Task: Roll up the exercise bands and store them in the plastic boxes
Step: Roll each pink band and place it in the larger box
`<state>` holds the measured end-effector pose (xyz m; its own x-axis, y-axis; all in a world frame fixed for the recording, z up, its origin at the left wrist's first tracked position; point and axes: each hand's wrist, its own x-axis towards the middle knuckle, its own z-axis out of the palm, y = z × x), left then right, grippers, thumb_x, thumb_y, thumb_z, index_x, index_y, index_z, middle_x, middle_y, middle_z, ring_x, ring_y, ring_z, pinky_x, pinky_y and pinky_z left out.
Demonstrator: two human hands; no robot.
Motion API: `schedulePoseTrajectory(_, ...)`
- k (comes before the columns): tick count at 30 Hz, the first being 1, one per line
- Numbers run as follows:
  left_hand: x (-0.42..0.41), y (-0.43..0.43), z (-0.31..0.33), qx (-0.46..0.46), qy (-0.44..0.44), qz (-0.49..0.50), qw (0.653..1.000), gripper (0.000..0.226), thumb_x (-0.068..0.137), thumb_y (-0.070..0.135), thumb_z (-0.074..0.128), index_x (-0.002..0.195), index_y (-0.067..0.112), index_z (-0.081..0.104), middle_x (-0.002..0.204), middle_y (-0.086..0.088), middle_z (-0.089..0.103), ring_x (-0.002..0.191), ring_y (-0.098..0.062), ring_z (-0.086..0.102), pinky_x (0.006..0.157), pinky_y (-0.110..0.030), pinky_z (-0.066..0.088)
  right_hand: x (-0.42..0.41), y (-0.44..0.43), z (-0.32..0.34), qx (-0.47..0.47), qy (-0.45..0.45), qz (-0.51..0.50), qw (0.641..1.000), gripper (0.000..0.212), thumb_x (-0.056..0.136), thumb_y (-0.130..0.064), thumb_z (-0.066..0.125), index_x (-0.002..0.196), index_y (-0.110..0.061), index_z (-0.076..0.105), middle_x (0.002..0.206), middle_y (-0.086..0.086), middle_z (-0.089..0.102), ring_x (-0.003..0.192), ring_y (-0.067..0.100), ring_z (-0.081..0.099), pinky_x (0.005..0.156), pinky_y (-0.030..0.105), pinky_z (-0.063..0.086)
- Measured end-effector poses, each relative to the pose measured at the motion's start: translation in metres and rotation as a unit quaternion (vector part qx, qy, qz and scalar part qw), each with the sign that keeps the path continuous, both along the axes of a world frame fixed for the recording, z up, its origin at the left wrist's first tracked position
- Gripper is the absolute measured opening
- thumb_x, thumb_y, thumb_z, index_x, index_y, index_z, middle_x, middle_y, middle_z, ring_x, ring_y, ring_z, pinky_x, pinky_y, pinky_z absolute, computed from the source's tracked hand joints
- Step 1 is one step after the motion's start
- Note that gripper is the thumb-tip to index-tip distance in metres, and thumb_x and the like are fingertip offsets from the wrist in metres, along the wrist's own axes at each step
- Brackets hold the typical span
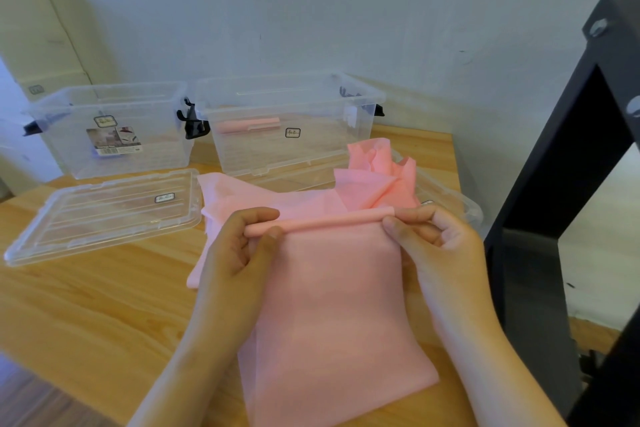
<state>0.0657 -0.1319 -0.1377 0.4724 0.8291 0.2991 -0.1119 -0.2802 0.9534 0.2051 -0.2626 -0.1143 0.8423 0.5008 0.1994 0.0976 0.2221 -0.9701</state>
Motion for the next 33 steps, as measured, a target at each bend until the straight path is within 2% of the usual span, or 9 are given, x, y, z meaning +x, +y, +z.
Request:
schedulePoseTrajectory(5,0.000,0.001,-0.001,0.004,0.007,0.002,1.000,0.014,0.095,0.016,0.056,0.103,0.026,0.063,0.074,0.027,0.063,0.064,0.008,0.054,0.055,-0.006,0.040,-0.001,0.000,0.000,0.008,0.001,0.001,1.000,0.004,0.079,-0.004,0.071,0.082,-0.004,0.068,0.068,-0.001,0.070,0.066,0.008,0.062,0.062,0.014,0.050)
schedulePoseTrajectory(10,-0.002,0.003,-0.001,-0.001,0.011,0.005,1.000,0.014,0.093,0.020,0.060,0.104,0.028,0.063,0.086,0.017,0.064,0.071,0.006,0.054,0.058,-0.006,0.039,-0.002,-0.001,0.002,0.015,0.009,0.013,1.000,0.006,0.081,-0.003,0.069,0.086,-0.006,0.070,0.068,-0.006,0.071,0.063,0.002,0.063,0.059,0.011,0.051)
schedulePoseTrajectory(15,-0.003,0.006,0.000,-0.013,0.005,0.009,1.000,0.012,0.093,0.017,0.060,0.099,0.025,0.066,0.080,0.020,0.064,0.069,0.008,0.054,0.056,-0.005,0.038,-0.005,-0.001,0.004,0.020,0.009,0.013,1.000,0.010,0.082,-0.004,0.066,0.090,-0.007,0.071,0.077,-0.002,0.073,0.067,0.002,0.065,0.060,0.012,0.052)
schedulePoseTrajectory(21,-0.004,0.007,0.002,-0.044,-0.010,0.012,0.999,0.011,0.093,0.017,0.062,0.092,0.028,0.067,0.068,0.021,0.062,0.061,0.002,0.051,0.053,-0.012,0.039,-0.005,-0.001,0.006,0.017,0.020,0.065,0.998,0.008,0.083,-0.006,0.065,0.091,-0.006,0.064,0.068,-0.004,0.068,0.064,0.008,0.061,0.057,0.016,0.049)
schedulePoseTrajectory(24,-0.006,0.006,0.005,-0.051,-0.021,-0.009,0.998,0.011,0.092,0.015,0.062,0.089,0.025,0.067,0.065,0.019,0.061,0.055,0.003,0.049,0.048,-0.009,0.036,-0.008,-0.001,0.009,0.025,0.041,0.111,0.993,0.027,0.077,-0.015,0.068,0.099,-0.006,0.056,0.068,0.001,0.067,0.064,0.011,0.060,0.055,0.015,0.047)
schedulePoseTrajectory(27,-0.007,0.003,0.008,-0.048,-0.023,-0.042,0.998,0.008,0.090,0.013,0.062,0.092,0.019,0.067,0.061,0.019,0.059,0.052,0.005,0.046,0.045,-0.007,0.033,-0.009,0.002,0.008,0.001,0.031,0.129,0.991,0.037,0.074,-0.010,0.078,0.105,-0.008,0.058,0.065,-0.007,0.067,0.059,-0.004,0.059,0.055,0.007,0.043)
schedulePoseTrajectory(28,-0.008,0.002,0.009,-0.050,-0.027,-0.053,0.997,0.007,0.089,0.013,0.062,0.093,0.017,0.067,0.061,0.019,0.058,0.052,0.005,0.046,0.046,-0.007,0.033,-0.009,0.003,0.008,-0.007,0.019,0.142,0.990,0.037,0.071,-0.014,0.077,0.105,-0.010,0.062,0.068,-0.009,0.067,0.061,-0.006,0.059,0.056,0.007,0.043)
schedulePoseTrajectory(30,-0.009,0.000,0.011,-0.049,-0.033,-0.075,0.995,0.010,0.083,0.019,0.064,0.093,0.016,0.067,0.061,0.017,0.058,0.054,0.003,0.047,0.048,-0.007,0.035,-0.009,0.003,0.005,-0.024,-0.002,0.163,0.986,0.032,0.066,-0.023,0.071,0.097,-0.015,0.070,0.076,-0.010,0.067,0.067,-0.003,0.061,0.061,0.008,0.044)
schedulePoseTrajectory(33,-0.011,-0.001,0.013,-0.050,-0.040,-0.105,0.992,0.019,0.077,0.025,0.074,0.093,0.016,0.067,0.062,0.015,0.058,0.056,0.001,0.047,0.049,-0.008,0.036,-0.009,0.002,0.004,-0.010,-0.004,0.200,0.980,0.013,0.066,-0.016,0.072,0.079,-0.012,0.073,0.072,-0.007,0.068,0.066,0.000,0.061,0.060,0.009,0.044)
